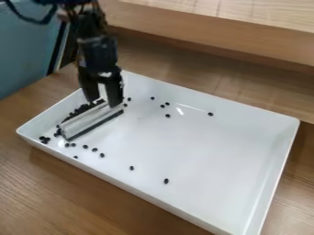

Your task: Sweep into pile

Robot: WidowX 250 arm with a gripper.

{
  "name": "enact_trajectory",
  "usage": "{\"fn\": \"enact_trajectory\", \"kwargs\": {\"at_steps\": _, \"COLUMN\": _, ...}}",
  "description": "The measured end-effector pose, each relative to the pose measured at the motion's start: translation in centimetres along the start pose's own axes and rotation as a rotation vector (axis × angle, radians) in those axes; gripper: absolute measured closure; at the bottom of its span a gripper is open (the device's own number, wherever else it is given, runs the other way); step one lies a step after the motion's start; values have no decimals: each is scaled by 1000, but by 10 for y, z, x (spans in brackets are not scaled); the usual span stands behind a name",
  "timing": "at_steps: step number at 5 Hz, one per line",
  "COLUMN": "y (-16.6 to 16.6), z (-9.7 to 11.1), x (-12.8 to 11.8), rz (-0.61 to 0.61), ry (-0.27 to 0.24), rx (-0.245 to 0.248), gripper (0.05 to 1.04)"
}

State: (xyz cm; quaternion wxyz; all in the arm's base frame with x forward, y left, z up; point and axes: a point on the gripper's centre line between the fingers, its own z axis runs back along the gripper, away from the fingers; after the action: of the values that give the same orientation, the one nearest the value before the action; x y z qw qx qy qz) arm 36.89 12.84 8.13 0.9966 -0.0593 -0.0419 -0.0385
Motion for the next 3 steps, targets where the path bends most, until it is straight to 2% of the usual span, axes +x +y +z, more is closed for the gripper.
{"fn": "enact_trajectory", "kwargs": {"at_steps": 1, "y": -22, "z": 22, "x": 8, "rz": -37, "ry": -7, "rx": 16, "gripper": 83}}
{"fn": "enact_trajectory", "kwargs": {"at_steps": 2, "y": -47, "z": 42, "x": 18, "rz": -98, "ry": -49, "rx": 3, "gripper": 83}}
{"fn": "enact_trajectory", "kwargs": {"at_steps": 3, "y": -79, "z": 41, "x": 27, "rz": -171, "ry": -44, "rx": -29, "gripper": 83}}
